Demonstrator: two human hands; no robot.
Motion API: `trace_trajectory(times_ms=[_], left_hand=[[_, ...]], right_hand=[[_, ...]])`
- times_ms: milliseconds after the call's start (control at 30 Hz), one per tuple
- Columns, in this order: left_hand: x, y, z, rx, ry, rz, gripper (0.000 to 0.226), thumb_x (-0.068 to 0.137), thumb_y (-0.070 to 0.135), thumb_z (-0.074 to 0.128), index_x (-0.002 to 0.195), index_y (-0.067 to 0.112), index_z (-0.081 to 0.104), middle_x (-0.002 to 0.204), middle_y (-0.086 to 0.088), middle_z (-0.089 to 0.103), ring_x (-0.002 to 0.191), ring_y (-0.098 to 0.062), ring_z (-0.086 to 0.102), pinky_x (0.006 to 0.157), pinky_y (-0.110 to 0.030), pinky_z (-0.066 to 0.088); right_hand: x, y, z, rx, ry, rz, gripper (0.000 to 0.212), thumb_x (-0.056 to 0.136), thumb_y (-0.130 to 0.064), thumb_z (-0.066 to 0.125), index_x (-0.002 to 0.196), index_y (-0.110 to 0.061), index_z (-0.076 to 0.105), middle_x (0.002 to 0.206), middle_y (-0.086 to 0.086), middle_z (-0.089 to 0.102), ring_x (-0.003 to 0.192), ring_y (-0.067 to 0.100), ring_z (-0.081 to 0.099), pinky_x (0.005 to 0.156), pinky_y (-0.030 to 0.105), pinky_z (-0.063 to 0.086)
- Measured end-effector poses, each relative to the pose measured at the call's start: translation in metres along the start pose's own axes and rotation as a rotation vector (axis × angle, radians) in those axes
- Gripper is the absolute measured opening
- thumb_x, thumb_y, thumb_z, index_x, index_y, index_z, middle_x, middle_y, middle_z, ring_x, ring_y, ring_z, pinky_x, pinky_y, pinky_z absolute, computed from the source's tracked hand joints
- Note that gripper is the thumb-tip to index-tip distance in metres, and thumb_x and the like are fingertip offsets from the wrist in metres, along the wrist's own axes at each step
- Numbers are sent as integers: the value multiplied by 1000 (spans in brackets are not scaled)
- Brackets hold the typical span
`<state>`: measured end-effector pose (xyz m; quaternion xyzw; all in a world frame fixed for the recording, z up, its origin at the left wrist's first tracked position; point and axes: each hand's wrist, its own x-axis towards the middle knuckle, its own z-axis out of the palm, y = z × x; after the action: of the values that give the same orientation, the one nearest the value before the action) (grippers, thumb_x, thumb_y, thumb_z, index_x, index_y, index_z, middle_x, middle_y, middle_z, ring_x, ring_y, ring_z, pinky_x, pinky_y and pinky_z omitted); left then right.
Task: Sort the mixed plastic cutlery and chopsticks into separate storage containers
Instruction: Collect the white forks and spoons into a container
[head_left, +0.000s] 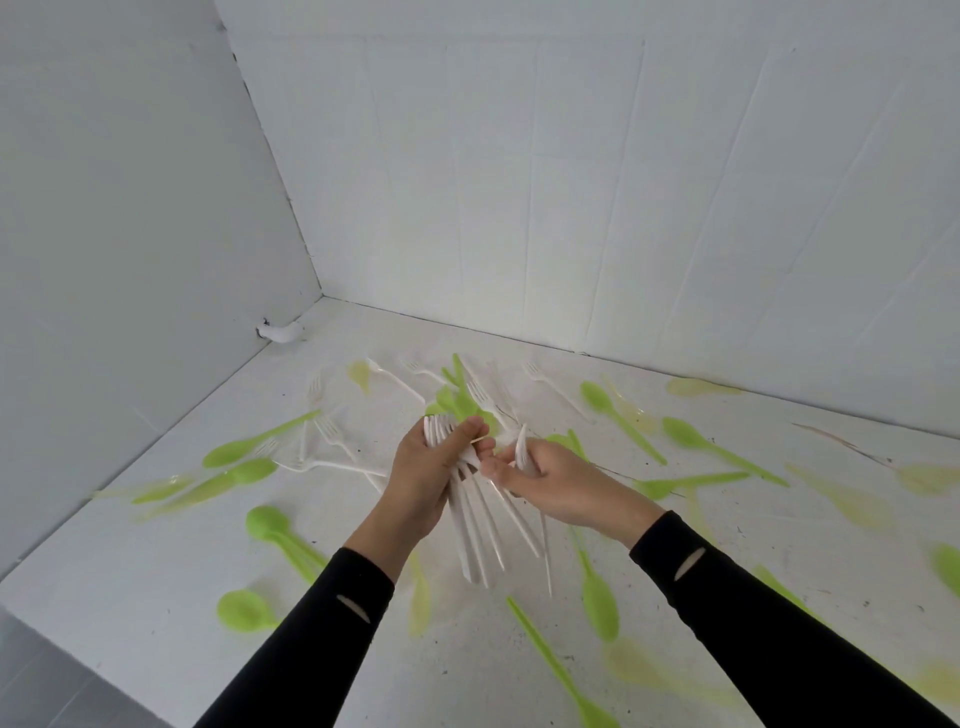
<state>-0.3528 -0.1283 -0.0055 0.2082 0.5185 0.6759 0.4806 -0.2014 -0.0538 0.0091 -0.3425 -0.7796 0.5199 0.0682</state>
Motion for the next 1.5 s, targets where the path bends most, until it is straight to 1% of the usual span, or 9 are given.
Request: trace_trajectory(times_ms=[167,267,400,533,633,900,1067,1333,1500], left_hand=[[24,7,-5,5,139,-18,23,90,24,69,95,5,56,65,0,53,56,-11,53,63,-28,55],[43,15,-11,216,203,-8,33,81,34,78,85,10,57,57,3,50,49,-10,49,54,-28,44],[72,24,-8,524,168,106,26,86,31,75,87,6,68,74,-7,68,56,-12,59,48,-24,48],[110,16,0,1108,-8,221,9,86,25,74,91,17,74,86,6,69,76,-9,65,58,-24,55],[136,1,7,1383,-170,312,11,89,20,70,100,20,73,102,3,70,99,-18,64,84,-33,52],[166,-21,36,2109,-650,601,37,94,8,54,123,30,62,120,10,61,108,-16,51,63,-28,37],[174,-18,38,1863,-620,704,22,94,20,58,115,15,58,110,-1,60,107,-19,50,71,-29,41],[169,58,29,925,-93,617,25,87,17,62,104,31,50,80,-7,71,74,-23,70,72,-33,54],[184,85,-9,642,158,487,5,88,16,65,89,21,66,66,1,69,66,-15,69,69,-30,53]], right_hand=[[22,11,-24,21,186,78,36,98,-43,45,81,-13,47,64,-5,38,50,7,37,56,29,38],[39,21,-41,107,350,136,34,102,-38,42,95,-7,55,71,3,50,46,11,54,45,22,45],[71,40,-65,-47,450,175,42,99,-43,47,73,-10,45,62,4,52,46,20,57,50,30,48],[104,65,-73,-406,390,266,34,102,-30,38,91,-8,61,95,5,65,88,27,62,74,34,47],[119,74,-69,-644,354,266,15,99,-15,41,91,-13,53,98,3,47,83,26,55,67,29,37],[138,85,-68,-726,343,275,24,101,-28,46,117,-10,53,121,8,49,97,27,61,70,31,41],[131,77,-78,-514,431,261,15,92,-25,47,92,-12,40,74,0,47,70,25,47,53,32,30],[121,63,-78,-281,312,108,16,95,-21,41,81,-29,39,111,6,67,89,26,65,80,42,53],[120,57,-50,-268,135,89,21,89,-35,61,93,-19,48,94,2,61,81,19,55,66,34,41]])
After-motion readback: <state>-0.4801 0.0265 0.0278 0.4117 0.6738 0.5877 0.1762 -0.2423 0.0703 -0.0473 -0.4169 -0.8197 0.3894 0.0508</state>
